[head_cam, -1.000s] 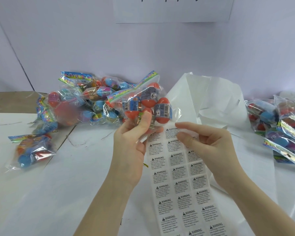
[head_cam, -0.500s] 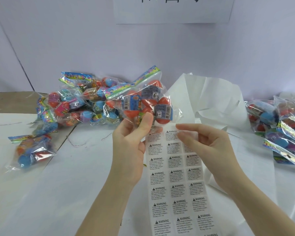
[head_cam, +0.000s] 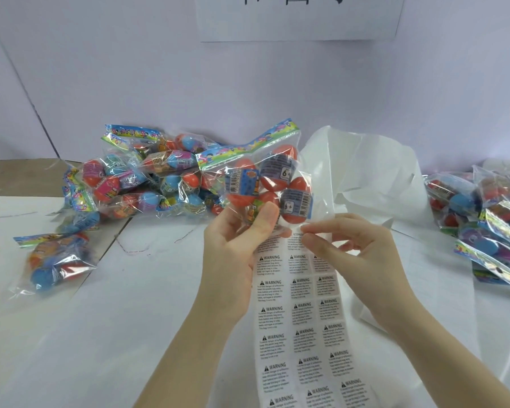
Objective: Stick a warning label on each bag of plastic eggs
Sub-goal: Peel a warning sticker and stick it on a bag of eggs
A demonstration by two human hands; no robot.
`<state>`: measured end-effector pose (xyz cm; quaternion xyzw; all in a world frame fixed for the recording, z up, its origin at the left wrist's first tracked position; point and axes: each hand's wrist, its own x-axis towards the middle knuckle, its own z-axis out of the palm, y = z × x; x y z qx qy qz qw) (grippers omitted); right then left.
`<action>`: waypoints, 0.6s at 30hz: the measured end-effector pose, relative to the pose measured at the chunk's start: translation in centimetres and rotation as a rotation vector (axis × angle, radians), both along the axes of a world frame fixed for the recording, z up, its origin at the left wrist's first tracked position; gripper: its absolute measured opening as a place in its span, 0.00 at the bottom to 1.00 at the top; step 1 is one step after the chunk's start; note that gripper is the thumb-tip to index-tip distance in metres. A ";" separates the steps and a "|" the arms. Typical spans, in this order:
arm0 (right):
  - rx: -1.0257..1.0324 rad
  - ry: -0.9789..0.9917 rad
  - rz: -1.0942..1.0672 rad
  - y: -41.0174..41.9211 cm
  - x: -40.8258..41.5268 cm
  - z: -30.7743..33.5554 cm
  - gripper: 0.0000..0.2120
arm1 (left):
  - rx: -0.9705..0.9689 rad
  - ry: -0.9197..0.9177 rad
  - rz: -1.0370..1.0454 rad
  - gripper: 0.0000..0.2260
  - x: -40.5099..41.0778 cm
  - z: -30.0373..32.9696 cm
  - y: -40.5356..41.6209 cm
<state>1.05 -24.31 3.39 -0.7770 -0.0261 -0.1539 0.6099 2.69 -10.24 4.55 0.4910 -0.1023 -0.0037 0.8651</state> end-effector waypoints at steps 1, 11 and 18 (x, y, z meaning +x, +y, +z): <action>-0.006 0.001 -0.010 0.0 0.0 -0.1 0.10 | 0.000 -0.001 -0.004 0.04 0.0 0.0 0.0; -0.057 0.003 -0.046 0.2 0.2 -0.5 0.12 | 0.036 -0.049 -0.022 0.06 -0.2 -0.2 -0.2; -0.079 -0.041 -0.056 0.1 0.1 -0.4 0.15 | 0.144 -0.133 0.017 0.02 -0.2 -0.2 0.2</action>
